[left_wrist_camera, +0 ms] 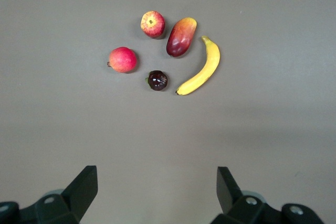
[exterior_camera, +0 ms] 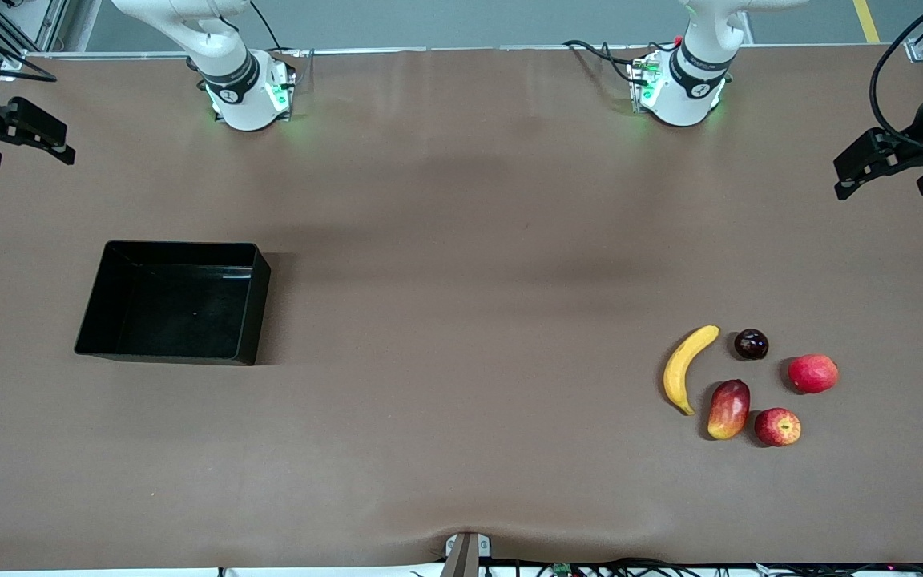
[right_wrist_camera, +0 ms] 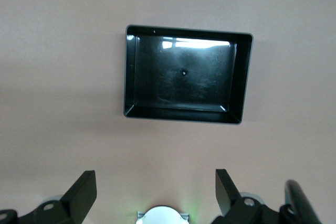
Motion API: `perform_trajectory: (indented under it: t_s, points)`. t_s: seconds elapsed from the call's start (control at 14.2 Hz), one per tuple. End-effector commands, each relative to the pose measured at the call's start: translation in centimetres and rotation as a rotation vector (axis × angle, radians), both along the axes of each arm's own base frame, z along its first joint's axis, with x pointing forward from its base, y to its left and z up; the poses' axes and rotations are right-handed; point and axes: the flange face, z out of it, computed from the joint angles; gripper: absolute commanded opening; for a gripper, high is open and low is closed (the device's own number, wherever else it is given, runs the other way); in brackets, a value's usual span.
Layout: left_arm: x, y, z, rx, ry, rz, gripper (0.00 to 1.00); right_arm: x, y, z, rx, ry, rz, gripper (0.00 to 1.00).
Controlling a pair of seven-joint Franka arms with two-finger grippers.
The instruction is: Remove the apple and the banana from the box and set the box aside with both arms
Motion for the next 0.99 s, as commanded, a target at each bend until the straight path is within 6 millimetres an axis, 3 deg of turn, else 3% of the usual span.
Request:
perform_trajectory:
  t_s: [0.0,0.28,0.92]
  points:
    - [-0.1,0.2,0.3,-0.020,0.003,-0.014,1.00,0.3,-0.2,1.0,0.021,-0.044,-0.021,1.00]
    - [-0.1,0.0,0.3,-0.020,0.003,-0.014,1.00,2.6,-0.3,2.2,0.007,-0.069,-0.017,1.00]
    - [-0.4,-0.2,0.1,-0.051,0.026,-0.005,1.00,3.1,-0.9,0.8,0.004,-0.034,-0.020,1.00]
